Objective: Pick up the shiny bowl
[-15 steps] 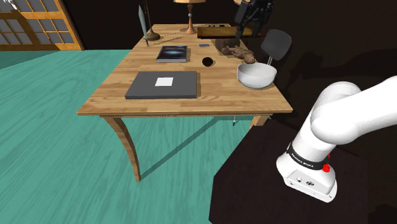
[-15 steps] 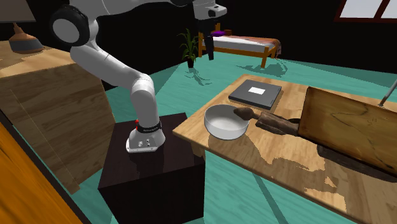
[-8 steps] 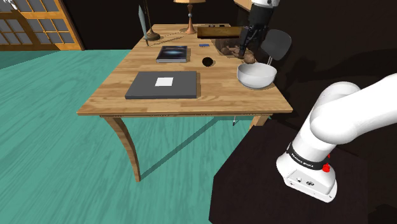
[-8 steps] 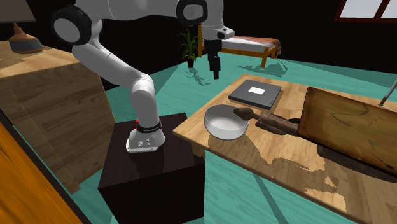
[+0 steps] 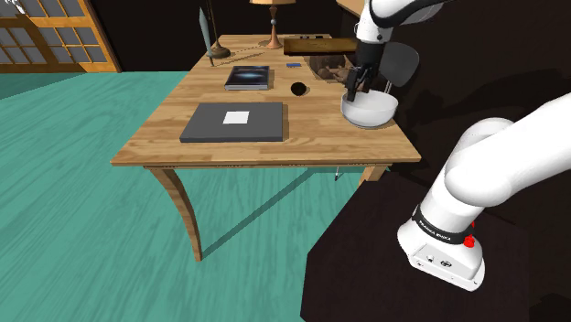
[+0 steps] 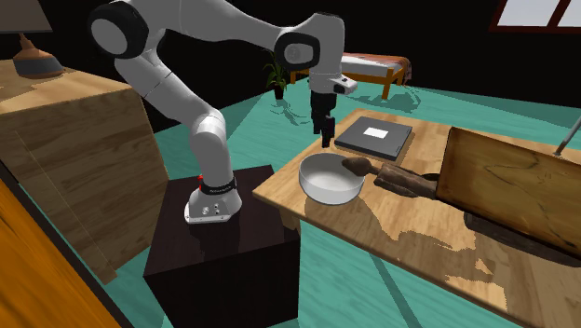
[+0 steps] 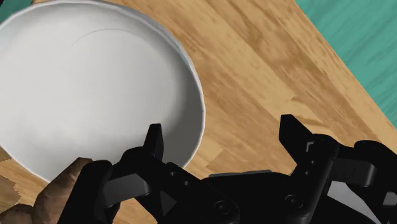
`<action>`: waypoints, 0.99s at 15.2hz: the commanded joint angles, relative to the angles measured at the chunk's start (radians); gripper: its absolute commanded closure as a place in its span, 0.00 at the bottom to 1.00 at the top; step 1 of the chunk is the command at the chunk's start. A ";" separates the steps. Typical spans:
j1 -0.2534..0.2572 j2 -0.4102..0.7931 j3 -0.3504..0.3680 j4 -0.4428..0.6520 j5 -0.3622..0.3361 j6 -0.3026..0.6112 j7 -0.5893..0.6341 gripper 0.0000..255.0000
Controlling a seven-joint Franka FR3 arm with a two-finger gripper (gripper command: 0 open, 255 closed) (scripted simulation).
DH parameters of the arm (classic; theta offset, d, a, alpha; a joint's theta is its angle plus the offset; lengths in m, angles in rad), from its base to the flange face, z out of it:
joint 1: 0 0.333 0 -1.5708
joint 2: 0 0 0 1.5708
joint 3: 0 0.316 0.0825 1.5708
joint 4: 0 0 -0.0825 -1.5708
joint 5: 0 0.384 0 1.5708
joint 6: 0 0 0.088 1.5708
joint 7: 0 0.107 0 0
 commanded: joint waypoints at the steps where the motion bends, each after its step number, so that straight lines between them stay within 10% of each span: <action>1: -0.005 0.029 -0.022 -0.012 -0.017 0.029 -0.030 0.00; 10: -0.007 0.065 -0.041 -0.090 -0.026 0.143 -0.033 0.00; 11: -0.008 0.062 -0.040 -0.091 -0.027 0.142 -0.032 1.00; 15: -0.009 0.060 -0.041 -0.093 -0.028 0.141 -0.033 1.00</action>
